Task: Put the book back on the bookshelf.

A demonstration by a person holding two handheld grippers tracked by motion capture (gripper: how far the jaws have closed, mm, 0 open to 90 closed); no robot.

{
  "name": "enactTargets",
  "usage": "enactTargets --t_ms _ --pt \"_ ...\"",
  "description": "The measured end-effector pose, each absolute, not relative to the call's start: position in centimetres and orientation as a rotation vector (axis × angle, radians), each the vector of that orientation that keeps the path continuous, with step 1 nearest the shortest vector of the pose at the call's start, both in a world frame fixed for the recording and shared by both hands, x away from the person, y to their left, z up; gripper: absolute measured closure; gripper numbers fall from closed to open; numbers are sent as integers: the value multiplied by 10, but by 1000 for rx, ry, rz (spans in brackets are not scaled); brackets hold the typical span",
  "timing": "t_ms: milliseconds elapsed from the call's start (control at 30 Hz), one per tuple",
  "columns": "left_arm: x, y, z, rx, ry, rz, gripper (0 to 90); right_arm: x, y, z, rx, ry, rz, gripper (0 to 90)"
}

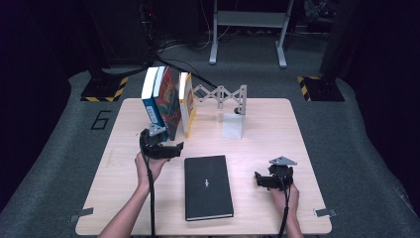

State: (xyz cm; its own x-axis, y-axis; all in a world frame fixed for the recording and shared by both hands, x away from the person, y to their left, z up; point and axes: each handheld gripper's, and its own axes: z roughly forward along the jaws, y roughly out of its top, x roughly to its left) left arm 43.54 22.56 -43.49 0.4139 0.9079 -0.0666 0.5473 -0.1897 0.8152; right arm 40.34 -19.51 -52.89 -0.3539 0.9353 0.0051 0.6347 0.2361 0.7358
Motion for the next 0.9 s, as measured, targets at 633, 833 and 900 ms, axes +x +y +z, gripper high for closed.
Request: enactTargets --t_ms 633,833,900 --pt "392 239 -508 2018 1285 480 6 403 -195 -529 1434 2079 917 87" --pt "380 235 -513 2057 1244 448 1 403 -195 -529 1433 2080 918 87" --pt "378 233 -514 2052 1237 436 1 403 -195 -529 1434 2080 918 87"
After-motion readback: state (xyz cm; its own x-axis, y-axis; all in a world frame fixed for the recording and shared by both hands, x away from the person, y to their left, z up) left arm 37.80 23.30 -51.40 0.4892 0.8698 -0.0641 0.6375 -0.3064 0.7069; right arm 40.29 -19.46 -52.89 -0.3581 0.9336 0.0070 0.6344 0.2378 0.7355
